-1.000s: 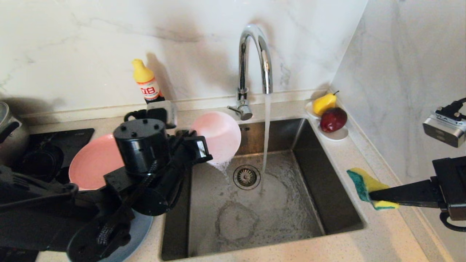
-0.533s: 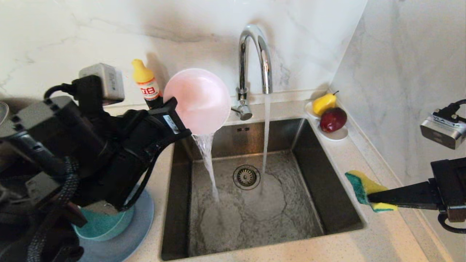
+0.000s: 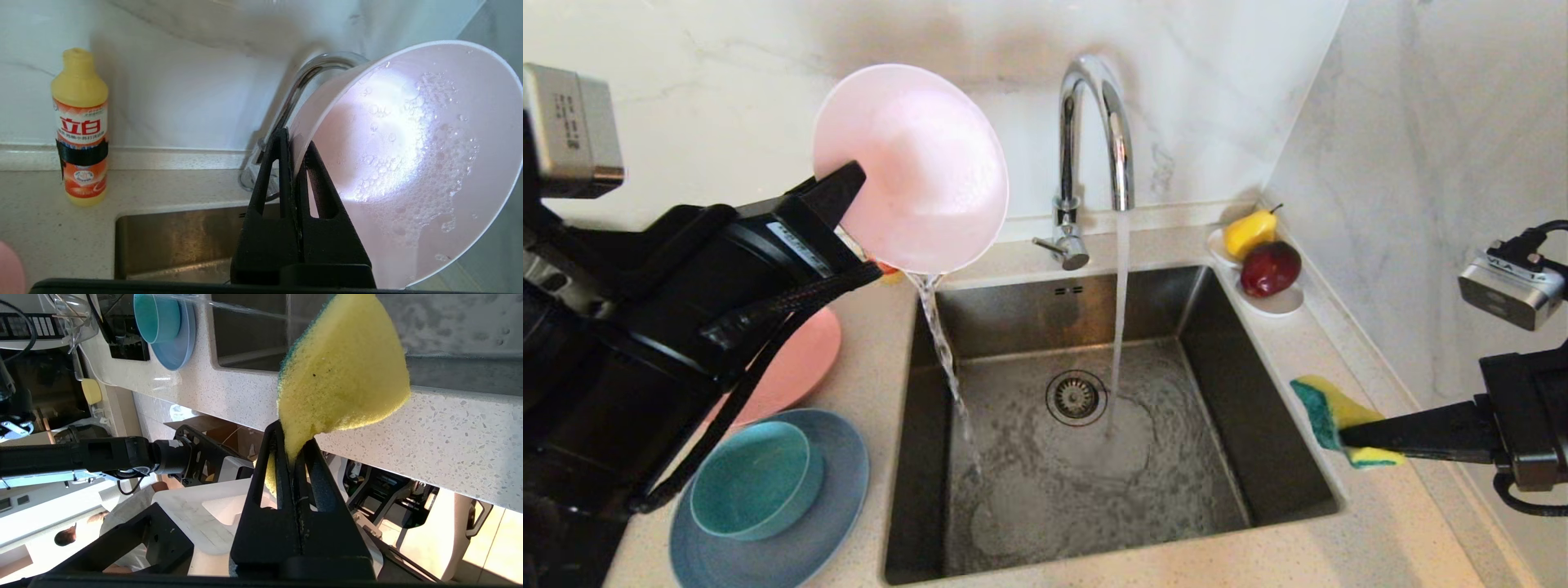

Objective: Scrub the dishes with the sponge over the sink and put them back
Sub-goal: Rinse the bowl

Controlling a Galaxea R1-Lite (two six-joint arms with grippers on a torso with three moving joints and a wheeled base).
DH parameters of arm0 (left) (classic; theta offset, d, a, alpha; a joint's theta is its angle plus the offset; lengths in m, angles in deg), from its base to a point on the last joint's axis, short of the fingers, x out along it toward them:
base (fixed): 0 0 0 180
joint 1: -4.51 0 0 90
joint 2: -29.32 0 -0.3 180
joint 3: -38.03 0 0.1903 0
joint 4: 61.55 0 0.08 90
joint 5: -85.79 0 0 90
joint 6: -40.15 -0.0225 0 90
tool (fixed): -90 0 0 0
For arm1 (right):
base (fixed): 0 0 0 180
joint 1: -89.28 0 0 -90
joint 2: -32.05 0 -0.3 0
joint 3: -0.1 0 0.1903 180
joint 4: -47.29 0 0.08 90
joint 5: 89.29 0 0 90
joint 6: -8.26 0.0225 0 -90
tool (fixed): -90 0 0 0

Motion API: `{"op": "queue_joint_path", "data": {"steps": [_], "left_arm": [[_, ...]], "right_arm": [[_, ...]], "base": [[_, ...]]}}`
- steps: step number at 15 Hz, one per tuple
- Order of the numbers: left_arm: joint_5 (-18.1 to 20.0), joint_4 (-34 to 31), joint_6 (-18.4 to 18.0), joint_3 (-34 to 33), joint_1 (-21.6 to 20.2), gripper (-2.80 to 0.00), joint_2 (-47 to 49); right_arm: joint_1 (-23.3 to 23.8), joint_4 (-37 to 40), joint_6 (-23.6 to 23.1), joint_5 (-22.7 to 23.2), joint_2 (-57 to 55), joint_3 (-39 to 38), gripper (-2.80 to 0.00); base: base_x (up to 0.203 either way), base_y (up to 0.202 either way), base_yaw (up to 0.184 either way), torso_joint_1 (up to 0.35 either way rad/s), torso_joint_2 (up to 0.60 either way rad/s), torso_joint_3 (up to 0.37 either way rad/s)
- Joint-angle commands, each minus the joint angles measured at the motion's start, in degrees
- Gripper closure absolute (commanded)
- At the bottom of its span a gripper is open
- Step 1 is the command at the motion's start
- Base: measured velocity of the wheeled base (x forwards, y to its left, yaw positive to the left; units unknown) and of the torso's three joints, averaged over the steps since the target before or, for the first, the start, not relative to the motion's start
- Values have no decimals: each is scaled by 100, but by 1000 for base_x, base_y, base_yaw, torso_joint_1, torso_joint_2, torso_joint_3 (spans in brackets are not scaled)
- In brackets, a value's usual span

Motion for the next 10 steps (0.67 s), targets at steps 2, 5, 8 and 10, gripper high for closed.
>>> {"op": "queue_joint_path", "data": {"steps": [2, 5, 8, 10], "left_arm": [[-9, 43, 31, -72, -1, 0, -115], [0, 26, 69, -143, -1, 0, -99], [0, 34, 75, -204, -1, 0, -106], [-9, -36, 75, -196, -1, 0, -97]], "right_arm": [[-2, 16, 15, 20, 15, -1, 0], [-2, 16, 15, 20, 33, -1, 0], [-2, 8, 15, 20, 7, -28, 0], [-2, 8, 15, 90, 7, -37, 0]], "base": [[0, 0, 0, 0, 0, 0], [0, 0, 0, 0, 0, 0], [0, 0, 0, 0, 0, 0], [0, 0, 0, 0, 0, 0]]}}
